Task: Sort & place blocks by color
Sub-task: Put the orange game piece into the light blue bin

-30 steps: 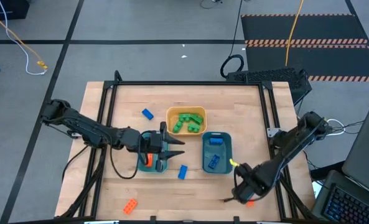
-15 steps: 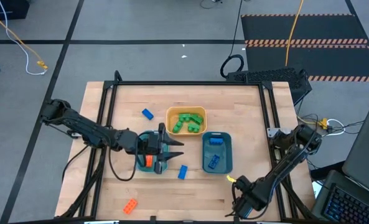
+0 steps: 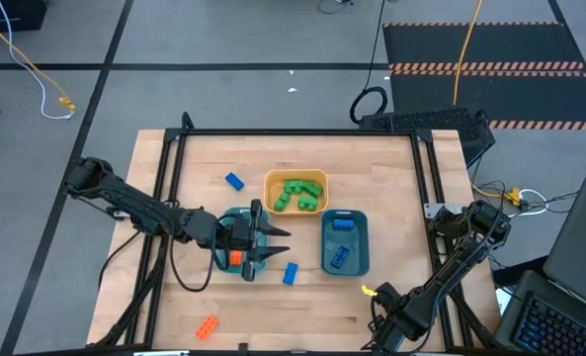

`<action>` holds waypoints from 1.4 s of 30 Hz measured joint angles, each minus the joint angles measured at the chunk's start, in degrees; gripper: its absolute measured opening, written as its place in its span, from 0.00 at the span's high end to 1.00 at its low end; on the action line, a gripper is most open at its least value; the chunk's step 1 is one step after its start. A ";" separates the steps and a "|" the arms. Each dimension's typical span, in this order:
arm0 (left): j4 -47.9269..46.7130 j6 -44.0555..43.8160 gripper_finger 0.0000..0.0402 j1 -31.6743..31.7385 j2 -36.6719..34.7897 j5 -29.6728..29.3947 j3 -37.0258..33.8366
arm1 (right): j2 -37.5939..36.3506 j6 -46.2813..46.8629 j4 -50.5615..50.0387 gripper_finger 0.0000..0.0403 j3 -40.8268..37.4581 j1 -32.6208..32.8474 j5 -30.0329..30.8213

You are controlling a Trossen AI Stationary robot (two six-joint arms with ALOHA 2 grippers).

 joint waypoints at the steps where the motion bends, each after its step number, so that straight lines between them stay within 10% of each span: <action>1: 0.00 0.29 0.63 0.00 0.02 -0.02 0.00 | 0.00 -0.04 0.04 0.26 0.00 -0.02 0.36; 17: -25.87 -3.69 0.63 -3.83 -12.61 -12.18 0.04 | -1.54 -8.11 14.02 0.67 -9.75 -0.63 -0.22; 25: -30.45 -5.21 0.63 -6.78 -15.28 -18.38 0.00 | -6.69 -17.18 14.77 0.67 -10.03 -4.64 10.62; 42: -33.23 -6.32 0.63 -7.07 -16.40 -21.55 -0.02 | -10.62 -73.31 54.93 0.67 -9.92 -23.91 30.46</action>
